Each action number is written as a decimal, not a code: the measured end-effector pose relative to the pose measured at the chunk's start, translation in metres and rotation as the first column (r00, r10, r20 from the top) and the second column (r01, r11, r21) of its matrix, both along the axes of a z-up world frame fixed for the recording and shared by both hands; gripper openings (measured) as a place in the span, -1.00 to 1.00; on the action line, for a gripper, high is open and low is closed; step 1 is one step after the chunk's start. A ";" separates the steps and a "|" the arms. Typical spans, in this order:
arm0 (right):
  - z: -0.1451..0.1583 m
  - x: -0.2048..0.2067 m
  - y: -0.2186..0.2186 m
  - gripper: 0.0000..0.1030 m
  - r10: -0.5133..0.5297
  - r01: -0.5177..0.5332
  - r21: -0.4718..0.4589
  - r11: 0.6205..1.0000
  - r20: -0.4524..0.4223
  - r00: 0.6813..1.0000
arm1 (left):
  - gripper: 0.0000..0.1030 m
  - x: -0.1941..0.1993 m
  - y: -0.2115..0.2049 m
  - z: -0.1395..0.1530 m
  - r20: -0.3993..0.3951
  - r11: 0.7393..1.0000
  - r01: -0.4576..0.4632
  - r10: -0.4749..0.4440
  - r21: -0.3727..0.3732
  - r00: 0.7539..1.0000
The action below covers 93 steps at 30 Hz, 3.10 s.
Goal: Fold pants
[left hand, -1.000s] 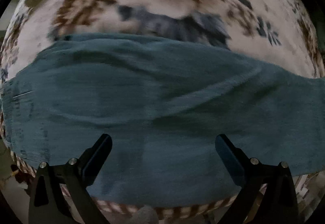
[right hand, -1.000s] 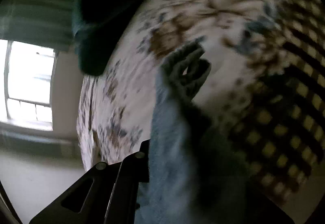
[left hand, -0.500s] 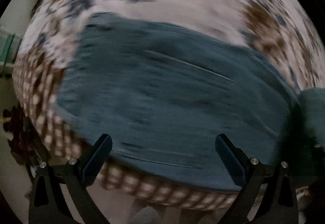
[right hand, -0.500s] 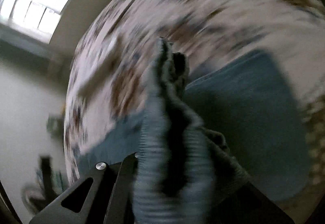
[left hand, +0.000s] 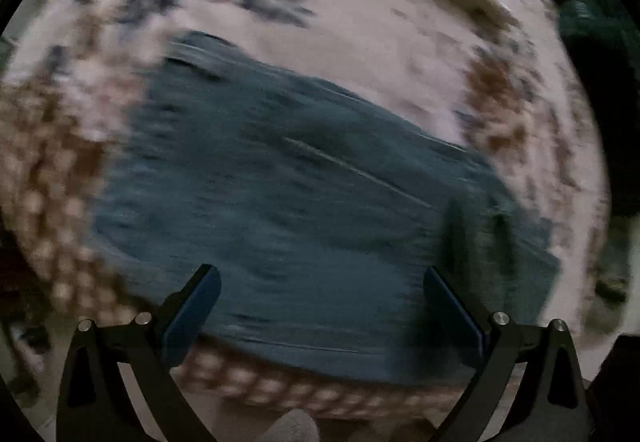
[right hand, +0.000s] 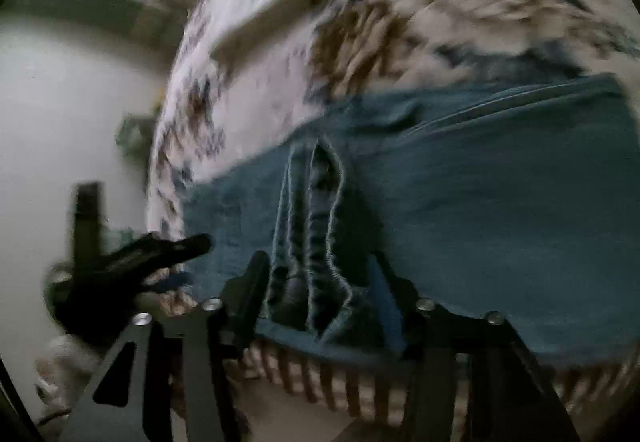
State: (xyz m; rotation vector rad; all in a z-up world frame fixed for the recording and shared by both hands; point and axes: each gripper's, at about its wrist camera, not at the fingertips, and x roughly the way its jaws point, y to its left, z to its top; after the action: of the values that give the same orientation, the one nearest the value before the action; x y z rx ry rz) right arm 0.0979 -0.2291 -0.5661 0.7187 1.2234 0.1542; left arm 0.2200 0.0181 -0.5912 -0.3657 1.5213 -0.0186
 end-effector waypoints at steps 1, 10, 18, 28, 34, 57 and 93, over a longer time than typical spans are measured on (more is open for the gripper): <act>0.004 -0.004 -0.018 0.28 -0.036 0.036 -0.010 0.999 -0.011 0.999 | 1.00 0.001 -0.009 -0.005 -0.016 0.999 -0.005 0.004 -0.050 1.000; -0.047 -0.035 -0.123 0.28 -0.246 0.208 -0.177 0.962 -0.231 0.941 | 0.93 -0.010 -0.093 -0.044 -0.078 0.984 0.169 -0.164 0.050 0.983; -0.068 -0.021 -0.108 0.28 -0.136 0.096 -0.162 0.982 -0.256 0.957 | -0.57 -0.038 -0.104 -0.030 0.002 0.928 0.336 -0.340 0.161 0.940; -0.112 0.019 0.012 -0.85 0.215 -0.204 0.068 0.977 -0.286 0.934 | -0.39 -0.052 -0.048 0.013 -0.030 0.984 0.160 -0.158 0.072 0.987; -0.095 0.002 -0.001 -0.86 0.208 -0.178 0.128 0.976 -0.289 0.935 | 0.10 -0.060 -0.095 0.004 -0.016 0.954 0.299 -0.299 -0.001 0.954; -0.084 0.005 -0.061 -0.20 0.054 -0.194 -0.248 0.949 -0.481 0.875 | 0.52 -0.079 -0.081 -0.031 -0.001 0.968 0.242 -0.243 0.060 0.970; -0.093 0.140 0.089 0.30 0.176 -0.400 -0.337 0.852 -0.534 0.827 | -0.02 -0.120 0.160 -0.083 0.224 0.688 -0.610 0.715 -0.393 0.662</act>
State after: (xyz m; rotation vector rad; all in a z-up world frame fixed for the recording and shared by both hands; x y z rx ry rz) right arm 0.2381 -0.1399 -0.6589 0.1566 1.7838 -0.0568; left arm 0.0997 0.1785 -0.6746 -1.0969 0.9315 0.2740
